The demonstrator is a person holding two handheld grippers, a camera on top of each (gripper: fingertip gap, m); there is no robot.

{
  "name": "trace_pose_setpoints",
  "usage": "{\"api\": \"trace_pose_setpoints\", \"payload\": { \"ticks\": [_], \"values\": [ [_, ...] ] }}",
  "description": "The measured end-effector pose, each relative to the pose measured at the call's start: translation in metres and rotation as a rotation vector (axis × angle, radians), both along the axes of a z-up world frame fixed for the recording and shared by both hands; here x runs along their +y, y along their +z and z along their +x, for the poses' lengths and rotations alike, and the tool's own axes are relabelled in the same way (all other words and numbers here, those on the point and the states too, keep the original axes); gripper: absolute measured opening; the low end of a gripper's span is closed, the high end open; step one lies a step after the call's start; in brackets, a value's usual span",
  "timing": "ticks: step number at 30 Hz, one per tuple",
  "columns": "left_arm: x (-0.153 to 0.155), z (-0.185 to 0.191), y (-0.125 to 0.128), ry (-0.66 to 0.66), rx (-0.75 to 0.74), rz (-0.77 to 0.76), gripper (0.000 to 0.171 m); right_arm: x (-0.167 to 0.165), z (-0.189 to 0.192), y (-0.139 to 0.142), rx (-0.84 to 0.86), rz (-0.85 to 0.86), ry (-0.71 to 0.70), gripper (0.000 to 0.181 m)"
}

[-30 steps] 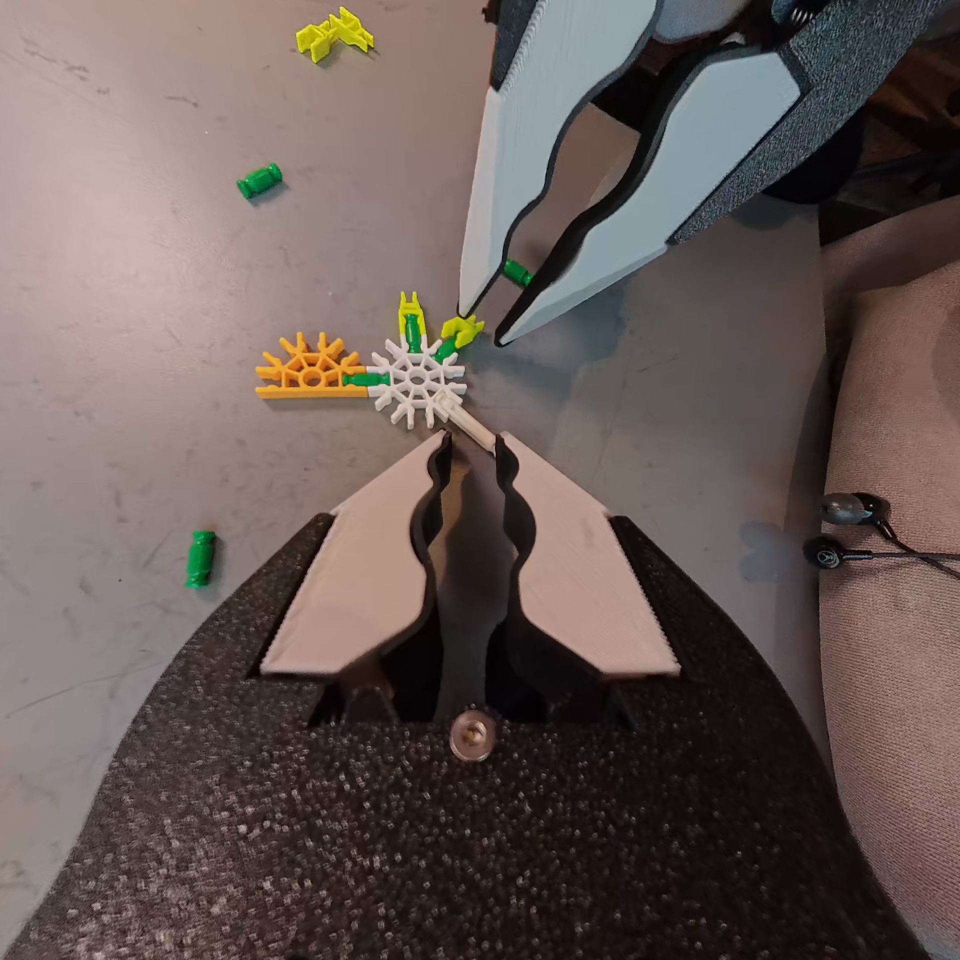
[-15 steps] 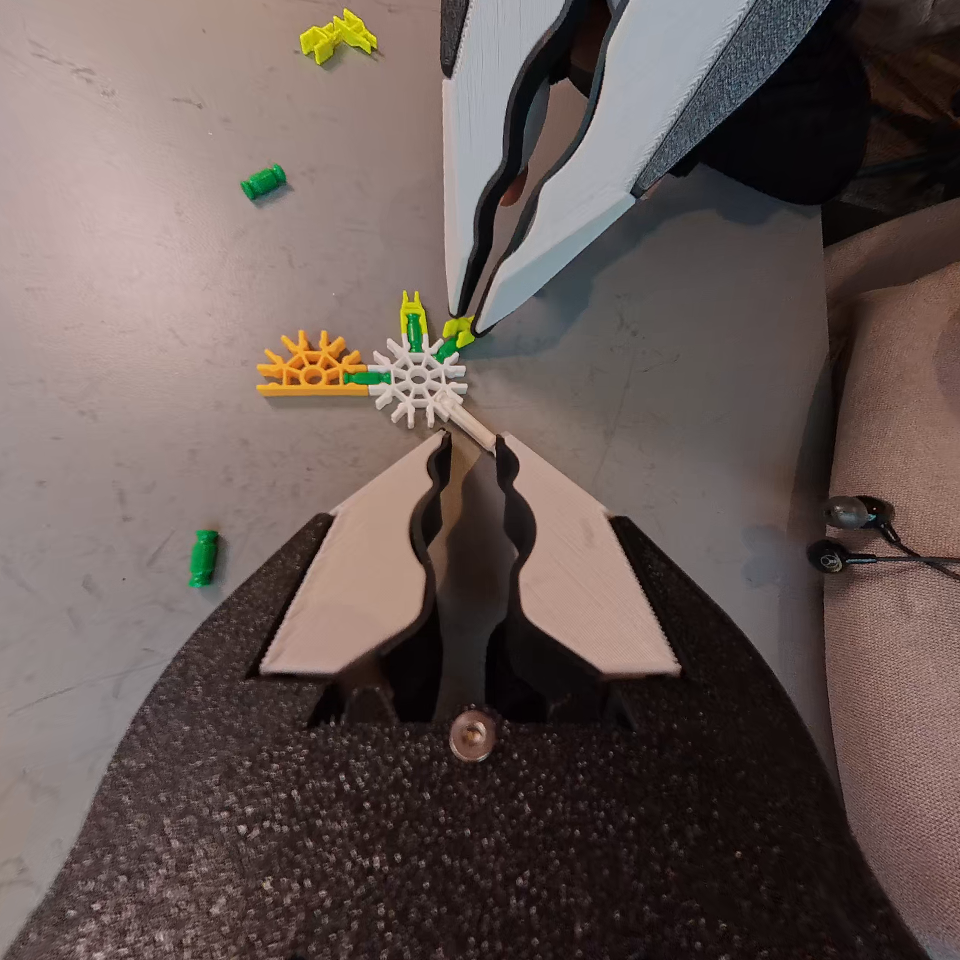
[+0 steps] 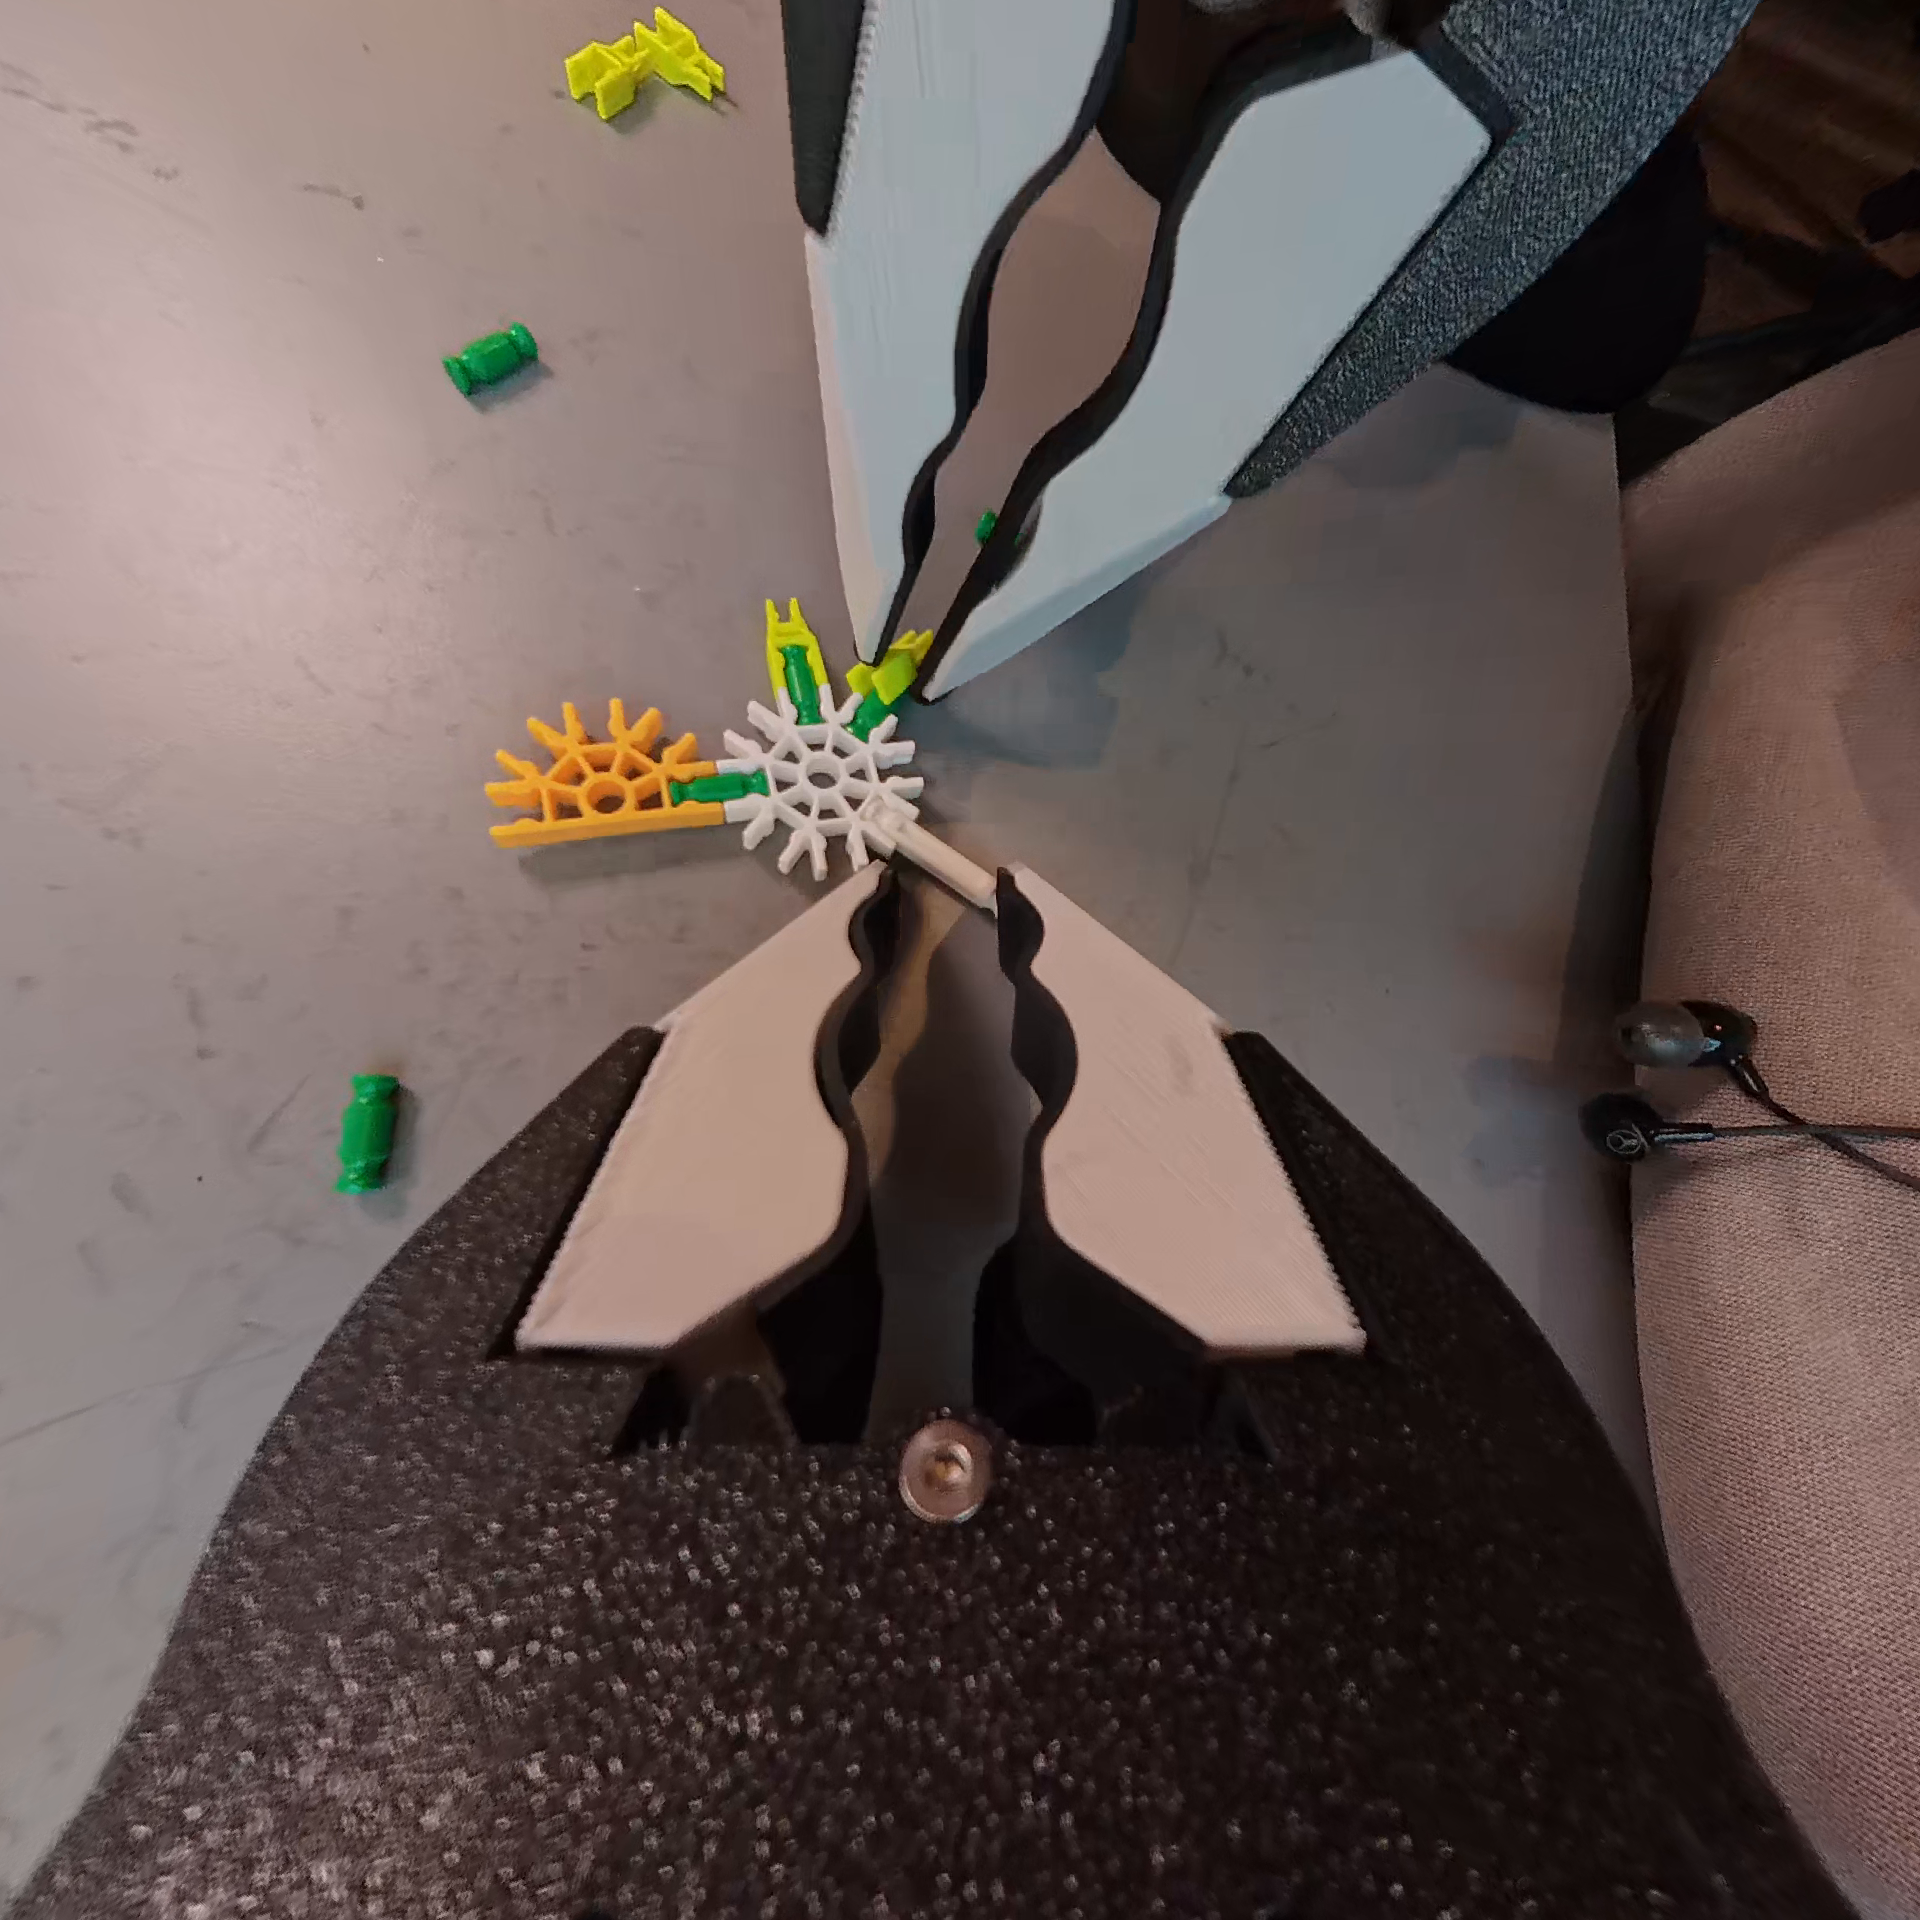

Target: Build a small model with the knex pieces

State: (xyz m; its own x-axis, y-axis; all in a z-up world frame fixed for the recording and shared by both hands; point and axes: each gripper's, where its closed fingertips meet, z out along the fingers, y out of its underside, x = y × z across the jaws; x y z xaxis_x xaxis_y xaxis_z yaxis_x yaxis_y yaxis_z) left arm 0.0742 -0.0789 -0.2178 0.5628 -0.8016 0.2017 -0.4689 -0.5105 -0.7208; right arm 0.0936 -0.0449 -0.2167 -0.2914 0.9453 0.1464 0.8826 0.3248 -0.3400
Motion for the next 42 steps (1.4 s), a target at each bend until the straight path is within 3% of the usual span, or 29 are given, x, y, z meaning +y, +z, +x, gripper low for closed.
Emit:
{"api": "trace_pose_setpoints", "payload": {
  "ticks": [11,21,27,33,42],
  "values": [
    [0.002,-0.002,0.000,0.019,0.015,0.011,0.019,0.005,0.004,0.005,0.089,0.231,0.093,0.006],
    [0.011,-0.012,0.001,0.095,0.003,0.001,0.006,-0.001,0.003,0.000,0.088,0.320,0.100,0.006],
    [0.012,-0.014,0.002,0.100,0.002,0.002,0.005,-0.007,0.003,0.007,0.154,0.093,-0.062,0.024],
    [0.009,-0.014,0.008,0.082,-0.027,-0.011,0.015,0.005,-0.005,0.009,0.232,-0.127,-0.242,0.015],
    [0.008,-0.011,0.000,0.080,0.018,0.001,0.011,0.009,-0.015,-0.002,0.201,-0.173,-0.253,0.004]
  ]
}}
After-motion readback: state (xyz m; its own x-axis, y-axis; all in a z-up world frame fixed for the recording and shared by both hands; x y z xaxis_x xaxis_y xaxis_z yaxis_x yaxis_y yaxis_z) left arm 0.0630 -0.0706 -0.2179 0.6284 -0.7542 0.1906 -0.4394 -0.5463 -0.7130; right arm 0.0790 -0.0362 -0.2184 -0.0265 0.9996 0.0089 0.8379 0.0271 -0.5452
